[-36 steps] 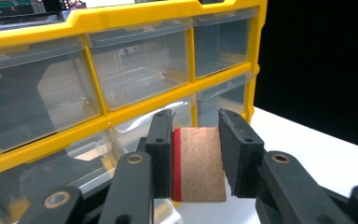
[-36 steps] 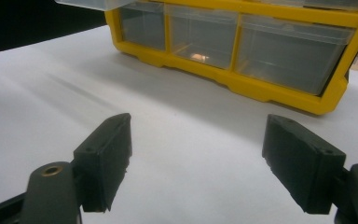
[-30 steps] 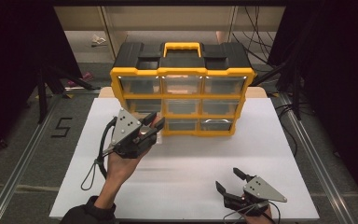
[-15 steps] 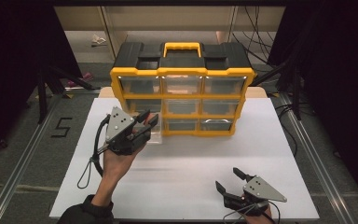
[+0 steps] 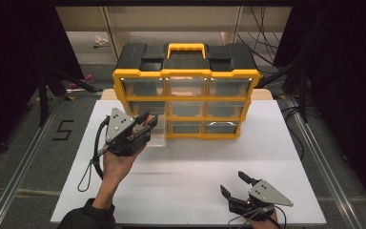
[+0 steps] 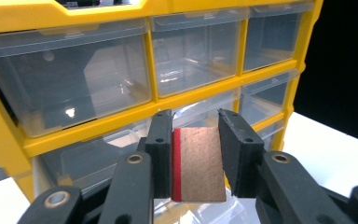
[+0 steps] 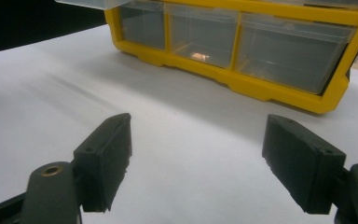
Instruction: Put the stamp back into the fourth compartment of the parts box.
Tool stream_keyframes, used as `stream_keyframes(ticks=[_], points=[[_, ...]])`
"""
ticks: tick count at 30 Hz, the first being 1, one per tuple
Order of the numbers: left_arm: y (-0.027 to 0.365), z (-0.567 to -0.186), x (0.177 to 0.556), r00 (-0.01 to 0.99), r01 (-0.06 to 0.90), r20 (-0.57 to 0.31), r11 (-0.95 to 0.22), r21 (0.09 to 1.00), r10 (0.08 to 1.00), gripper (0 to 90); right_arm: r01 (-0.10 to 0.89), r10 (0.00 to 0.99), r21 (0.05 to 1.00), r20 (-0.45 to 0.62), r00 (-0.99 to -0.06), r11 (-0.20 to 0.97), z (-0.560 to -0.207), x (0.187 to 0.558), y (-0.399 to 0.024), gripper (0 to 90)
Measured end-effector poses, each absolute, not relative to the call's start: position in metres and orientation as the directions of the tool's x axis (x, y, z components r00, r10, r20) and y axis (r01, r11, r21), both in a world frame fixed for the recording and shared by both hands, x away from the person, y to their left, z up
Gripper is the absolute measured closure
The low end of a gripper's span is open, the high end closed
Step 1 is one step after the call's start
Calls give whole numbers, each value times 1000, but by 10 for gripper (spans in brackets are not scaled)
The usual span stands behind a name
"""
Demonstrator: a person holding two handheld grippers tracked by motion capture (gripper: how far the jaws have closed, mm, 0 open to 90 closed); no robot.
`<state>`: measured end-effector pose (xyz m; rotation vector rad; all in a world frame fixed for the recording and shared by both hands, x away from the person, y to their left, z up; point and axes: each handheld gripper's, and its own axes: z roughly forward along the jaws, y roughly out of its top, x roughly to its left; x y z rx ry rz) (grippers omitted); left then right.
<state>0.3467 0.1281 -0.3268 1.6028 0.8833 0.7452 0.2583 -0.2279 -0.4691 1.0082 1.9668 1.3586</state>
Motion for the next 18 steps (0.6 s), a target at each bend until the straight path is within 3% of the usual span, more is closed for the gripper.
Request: stream_keyframes(ticks=[18], points=[[131,-334,355,502,201,0,-117,973,865,665,273,819,938,-18,-574,212,-469,258,-228,248]])
